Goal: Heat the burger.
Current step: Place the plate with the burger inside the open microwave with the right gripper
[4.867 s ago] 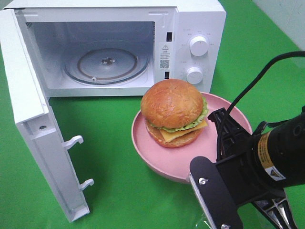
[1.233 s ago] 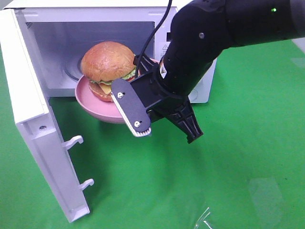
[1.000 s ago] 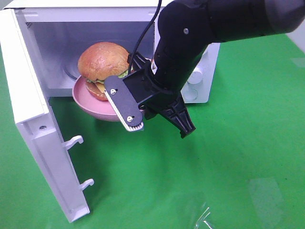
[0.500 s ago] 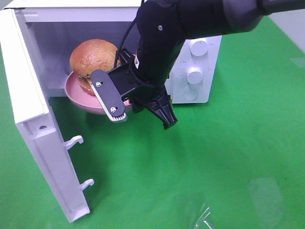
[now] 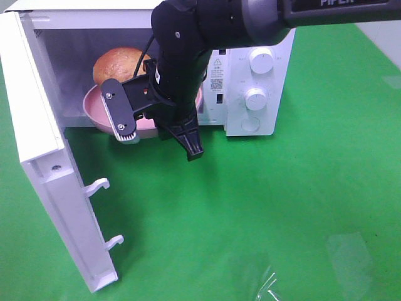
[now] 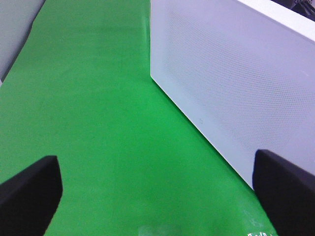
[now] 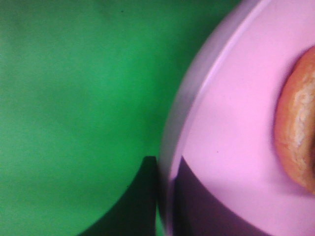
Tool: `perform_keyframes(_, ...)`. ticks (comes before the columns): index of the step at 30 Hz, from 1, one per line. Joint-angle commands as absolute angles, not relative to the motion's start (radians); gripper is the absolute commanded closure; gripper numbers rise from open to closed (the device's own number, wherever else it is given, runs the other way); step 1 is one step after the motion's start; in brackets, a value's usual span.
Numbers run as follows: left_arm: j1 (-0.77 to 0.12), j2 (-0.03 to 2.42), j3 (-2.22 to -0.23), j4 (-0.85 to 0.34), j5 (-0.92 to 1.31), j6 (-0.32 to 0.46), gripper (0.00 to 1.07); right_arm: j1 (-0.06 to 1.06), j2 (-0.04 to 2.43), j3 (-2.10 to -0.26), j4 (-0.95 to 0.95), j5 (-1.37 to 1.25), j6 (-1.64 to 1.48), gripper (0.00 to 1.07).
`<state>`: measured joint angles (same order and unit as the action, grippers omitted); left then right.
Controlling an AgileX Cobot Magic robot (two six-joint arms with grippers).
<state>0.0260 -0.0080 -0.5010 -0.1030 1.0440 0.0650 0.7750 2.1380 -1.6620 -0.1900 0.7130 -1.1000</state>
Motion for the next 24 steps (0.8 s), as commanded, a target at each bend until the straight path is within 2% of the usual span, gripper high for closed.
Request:
perform_keyframes(1,0.027,-0.025,-0.499,-0.115,1.042,0.063,0.09,0.769,2.143,-1.711,-0.207,0.674,-1.075,1.07)
perform_keyframes(14,0.027,-0.025,-0.499,-0.113,1.042,0.063,0.09,0.758,2.250,-1.899,-0.202,0.722,-1.039,1.07)
perform_keyframes(24,0.027,-0.025,-0.499,-0.113,1.042,0.063,0.09,0.729,2.293,-1.959,-0.207,0.724,-1.023,1.07)
